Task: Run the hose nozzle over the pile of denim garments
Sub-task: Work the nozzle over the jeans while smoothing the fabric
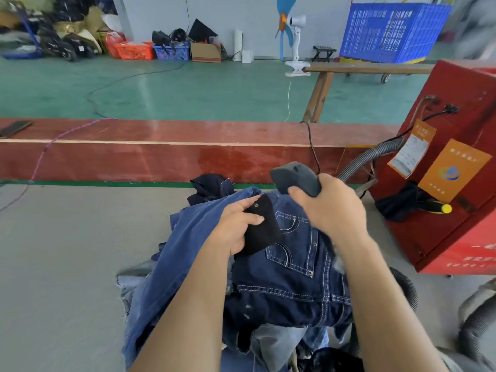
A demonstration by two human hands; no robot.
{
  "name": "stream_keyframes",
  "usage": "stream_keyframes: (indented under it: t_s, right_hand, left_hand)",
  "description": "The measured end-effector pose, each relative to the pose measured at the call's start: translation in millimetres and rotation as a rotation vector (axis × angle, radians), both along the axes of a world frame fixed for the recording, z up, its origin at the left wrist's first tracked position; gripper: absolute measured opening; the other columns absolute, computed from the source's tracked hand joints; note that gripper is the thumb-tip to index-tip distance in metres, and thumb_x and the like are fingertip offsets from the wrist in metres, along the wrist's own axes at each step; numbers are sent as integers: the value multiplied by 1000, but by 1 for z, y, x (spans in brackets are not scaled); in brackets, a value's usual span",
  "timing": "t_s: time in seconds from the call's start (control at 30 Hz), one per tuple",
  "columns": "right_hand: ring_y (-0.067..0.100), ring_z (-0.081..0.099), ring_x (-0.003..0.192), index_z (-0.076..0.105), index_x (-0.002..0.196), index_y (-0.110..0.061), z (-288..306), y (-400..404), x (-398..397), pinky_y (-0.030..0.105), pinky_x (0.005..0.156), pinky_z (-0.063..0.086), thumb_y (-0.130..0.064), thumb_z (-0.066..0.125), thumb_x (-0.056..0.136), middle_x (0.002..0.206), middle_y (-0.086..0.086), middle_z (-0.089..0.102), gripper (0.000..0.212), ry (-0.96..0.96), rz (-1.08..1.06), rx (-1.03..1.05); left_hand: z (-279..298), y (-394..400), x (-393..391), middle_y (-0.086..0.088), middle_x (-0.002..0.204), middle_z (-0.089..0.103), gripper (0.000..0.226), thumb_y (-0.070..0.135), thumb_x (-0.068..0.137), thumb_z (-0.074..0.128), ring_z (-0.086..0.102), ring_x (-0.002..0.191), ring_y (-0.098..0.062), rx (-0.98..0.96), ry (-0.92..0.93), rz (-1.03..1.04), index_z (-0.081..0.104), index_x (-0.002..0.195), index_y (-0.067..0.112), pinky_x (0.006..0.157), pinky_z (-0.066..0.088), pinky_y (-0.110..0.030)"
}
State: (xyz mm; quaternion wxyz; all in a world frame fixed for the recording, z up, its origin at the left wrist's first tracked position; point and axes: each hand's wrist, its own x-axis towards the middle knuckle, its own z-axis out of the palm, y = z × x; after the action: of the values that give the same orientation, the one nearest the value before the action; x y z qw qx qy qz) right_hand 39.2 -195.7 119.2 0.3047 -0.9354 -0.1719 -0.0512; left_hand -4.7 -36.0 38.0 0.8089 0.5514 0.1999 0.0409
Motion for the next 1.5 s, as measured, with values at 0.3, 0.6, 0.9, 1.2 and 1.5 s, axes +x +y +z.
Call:
stream_keyframes:
  t_s: [0.3, 0.6, 0.9, 1.2, 1.5]
  right_hand:
    - [17, 59, 65, 47, 74, -23, 0, 1, -10, 23, 52, 34, -52, 60, 85, 63, -6, 55, 34, 89, 165, -136]
    - [20, 58, 66, 53, 81, -17, 8, -5, -4, 28, 53, 35, -50, 61, 84, 66, -3, 57, 34, -16, 45, -82]
    - [21, 62, 71, 48, 75, -22, -4, -2, -7, 27, 54, 38, -50, 59, 87, 64, -5, 56, 32, 112, 107, -165]
    - [24, 60, 67, 54, 78, -18, 3, -27, 9, 30, 57, 39, -55, 61, 83, 67, 2, 62, 38, 30, -111, 88]
    - [16, 49, 57, 52, 77, -11, 6, -48, 17, 25, 48, 29, -53, 63, 85, 65, 0, 54, 44, -51, -268, 227]
  left_hand:
    - [1, -6, 1, -6, 96, 69, 50, -24, 83, 44, 64, 89, -22, 75, 4, 39, 61, 120, 5, 83, 52, -30]
    - [6, -4, 0, -14, 119, 62, 58, -25, 83, 46, 58, 111, -30, 198, 73, 84, 55, 131, 5, 102, 46, -45]
    - [-2, -3, -3, -11, 99, 73, 16, 6, 84, 72, 67, 99, -30, 264, 138, 101, 72, 99, 9, 95, 51, -45]
    - [35, 13, 4, 25, 65, 64, 25, 7, 84, 73, 57, 62, 11, 785, 4, -110, 69, 73, 29, 57, 42, -3]
    - [149, 39, -28, 13, 73, 61, 18, 8, 91, 62, 53, 63, 0, 1084, -218, 436, 68, 90, 24, 55, 38, -5]
